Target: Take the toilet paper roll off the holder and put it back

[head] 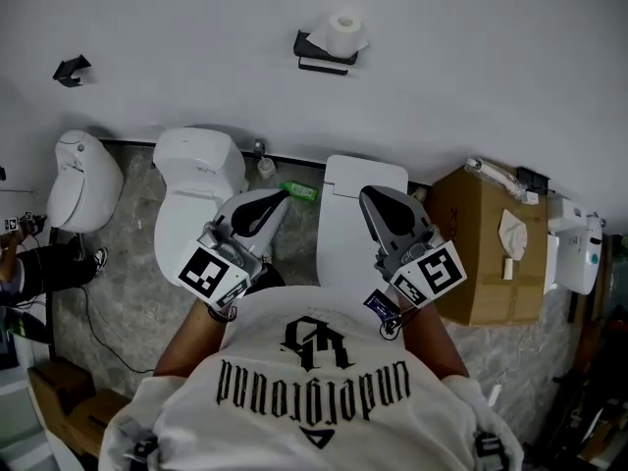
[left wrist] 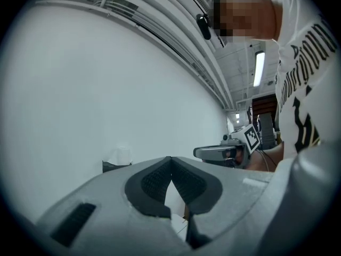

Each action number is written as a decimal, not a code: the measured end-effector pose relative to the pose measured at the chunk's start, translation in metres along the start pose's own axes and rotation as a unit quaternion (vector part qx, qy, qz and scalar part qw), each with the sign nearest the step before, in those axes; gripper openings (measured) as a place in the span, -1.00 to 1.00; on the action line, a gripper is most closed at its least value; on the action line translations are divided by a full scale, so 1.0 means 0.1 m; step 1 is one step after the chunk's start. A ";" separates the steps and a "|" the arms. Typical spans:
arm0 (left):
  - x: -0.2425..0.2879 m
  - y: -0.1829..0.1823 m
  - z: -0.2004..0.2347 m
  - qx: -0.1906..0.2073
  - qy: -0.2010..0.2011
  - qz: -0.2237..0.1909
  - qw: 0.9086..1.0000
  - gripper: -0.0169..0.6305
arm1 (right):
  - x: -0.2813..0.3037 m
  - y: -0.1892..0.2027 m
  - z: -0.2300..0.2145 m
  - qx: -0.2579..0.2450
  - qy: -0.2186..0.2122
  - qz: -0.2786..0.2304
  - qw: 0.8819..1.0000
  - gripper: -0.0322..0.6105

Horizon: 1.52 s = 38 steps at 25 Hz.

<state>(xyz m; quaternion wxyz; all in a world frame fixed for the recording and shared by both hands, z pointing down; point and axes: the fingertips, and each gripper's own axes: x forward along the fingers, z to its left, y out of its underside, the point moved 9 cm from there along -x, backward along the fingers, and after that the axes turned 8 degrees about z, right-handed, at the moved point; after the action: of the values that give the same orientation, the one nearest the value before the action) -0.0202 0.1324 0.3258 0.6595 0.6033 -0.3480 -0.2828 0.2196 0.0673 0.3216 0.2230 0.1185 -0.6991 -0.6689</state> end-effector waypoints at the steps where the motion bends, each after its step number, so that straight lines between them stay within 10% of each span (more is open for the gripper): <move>1: 0.02 0.00 0.09 0.000 0.003 0.000 1.000 -0.91 | 0.08 -0.01 -0.03 0.001 0.004 0.000 1.000 -0.85; 22: 0.21 0.04 1.96 -0.006 0.085 0.030 0.996 -0.91 | 1.70 -0.15 -0.31 0.036 0.098 0.003 0.995 -0.85; 38: 0.50 0.04 2.52 -0.013 0.116 0.043 0.992 -0.91 | 2.14 -0.26 -0.76 0.044 0.159 0.006 0.986 -0.73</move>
<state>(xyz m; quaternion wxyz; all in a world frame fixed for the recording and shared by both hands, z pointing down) -0.1922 -0.0584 0.3433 0.7149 0.6075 -0.2915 -0.1869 0.0648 -0.1010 0.3292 0.3300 0.2285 -0.6845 -0.6086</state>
